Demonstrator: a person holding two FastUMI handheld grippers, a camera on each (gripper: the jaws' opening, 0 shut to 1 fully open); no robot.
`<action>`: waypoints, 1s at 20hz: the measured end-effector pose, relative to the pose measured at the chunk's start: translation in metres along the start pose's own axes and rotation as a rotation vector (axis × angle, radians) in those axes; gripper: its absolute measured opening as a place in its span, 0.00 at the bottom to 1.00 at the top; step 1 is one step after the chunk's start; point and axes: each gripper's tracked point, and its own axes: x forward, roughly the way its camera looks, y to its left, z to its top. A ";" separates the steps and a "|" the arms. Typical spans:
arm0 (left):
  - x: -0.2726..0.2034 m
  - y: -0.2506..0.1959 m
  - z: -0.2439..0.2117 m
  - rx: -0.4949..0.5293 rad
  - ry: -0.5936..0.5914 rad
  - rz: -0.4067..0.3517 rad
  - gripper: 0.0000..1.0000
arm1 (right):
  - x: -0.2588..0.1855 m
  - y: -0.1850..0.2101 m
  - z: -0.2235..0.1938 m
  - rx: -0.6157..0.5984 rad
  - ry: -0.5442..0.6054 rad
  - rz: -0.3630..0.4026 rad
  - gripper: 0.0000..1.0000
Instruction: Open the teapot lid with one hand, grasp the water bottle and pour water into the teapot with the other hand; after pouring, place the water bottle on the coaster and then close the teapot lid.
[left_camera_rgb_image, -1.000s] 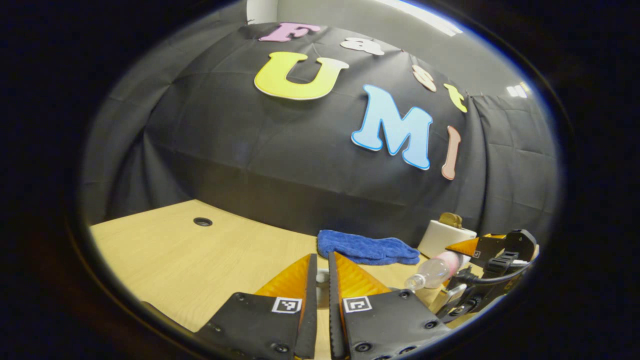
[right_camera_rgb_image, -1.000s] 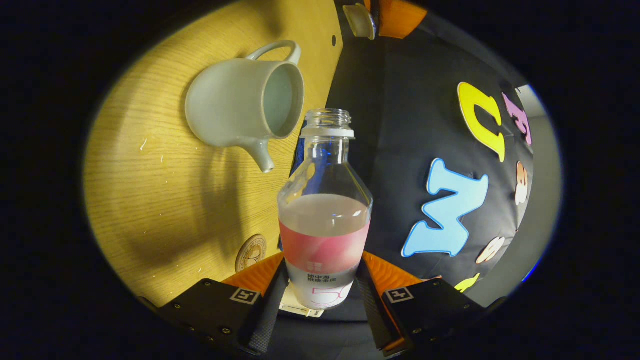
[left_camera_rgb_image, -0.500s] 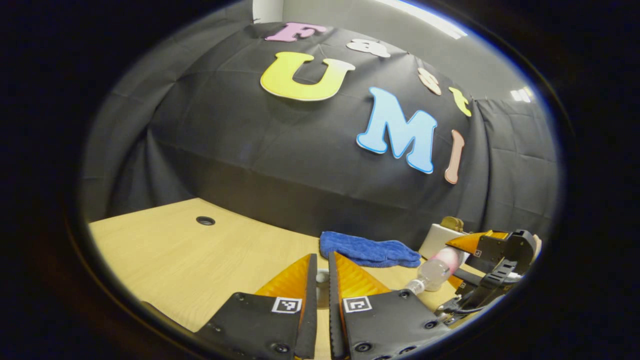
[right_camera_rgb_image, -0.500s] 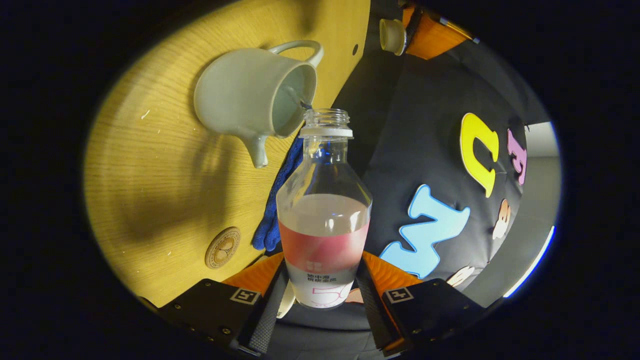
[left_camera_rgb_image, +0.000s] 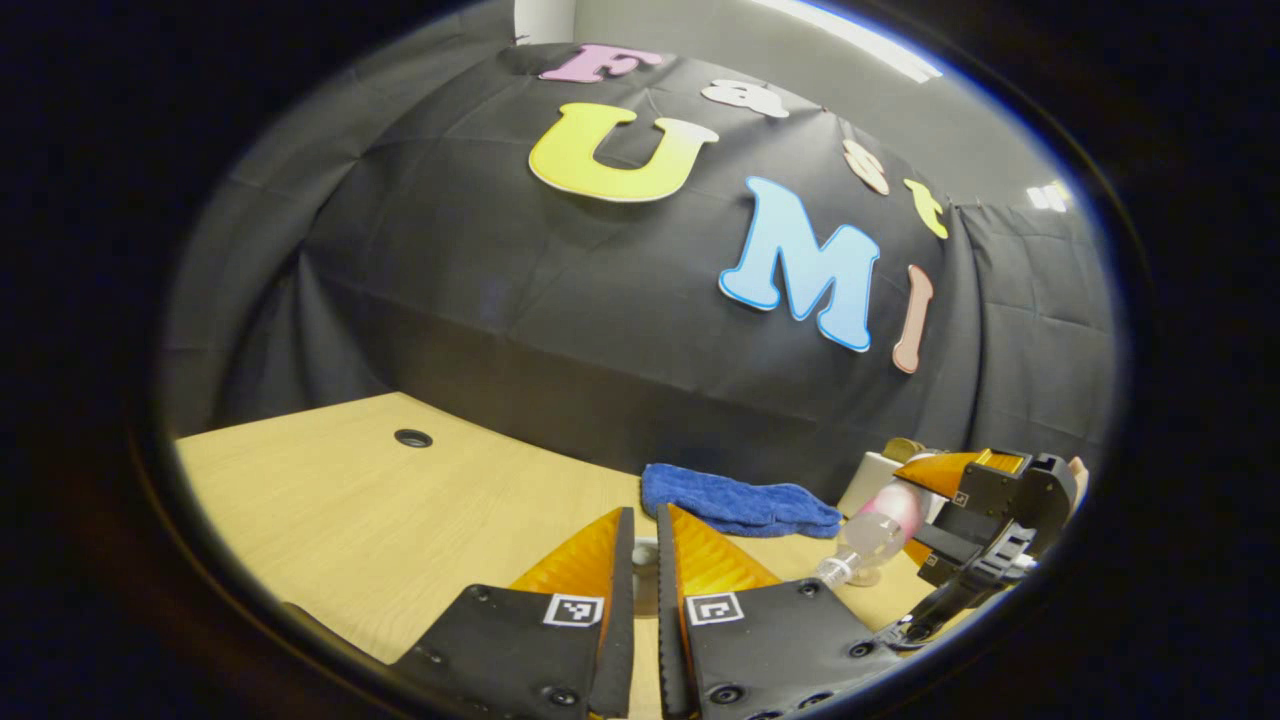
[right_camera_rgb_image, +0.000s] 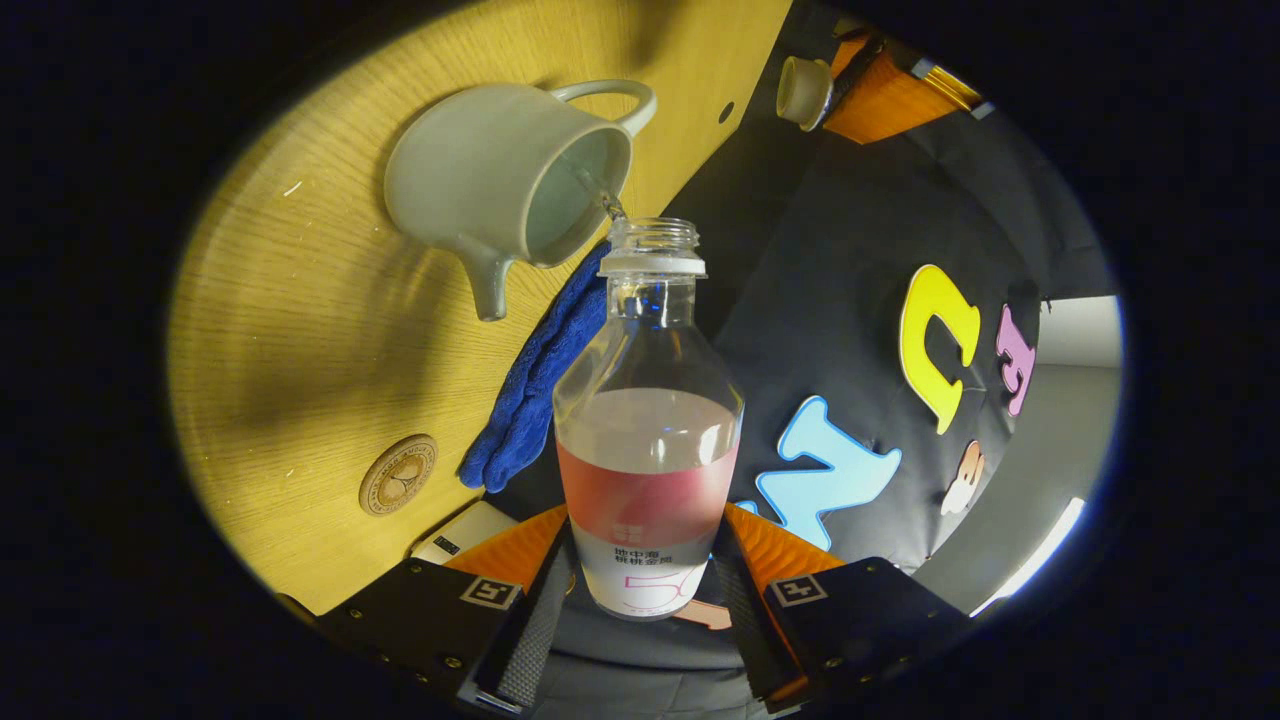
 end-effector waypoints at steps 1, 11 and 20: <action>0.000 0.001 -0.001 -0.002 0.003 0.001 0.19 | 0.000 -0.002 0.000 -0.012 0.000 -0.008 0.75; 0.000 0.003 -0.002 -0.014 0.001 0.004 0.19 | -0.004 -0.015 0.009 -0.142 -0.005 -0.086 0.75; 0.001 -0.001 -0.004 -0.018 0.018 -0.008 0.19 | -0.004 -0.029 -0.002 -0.198 0.010 -0.173 0.75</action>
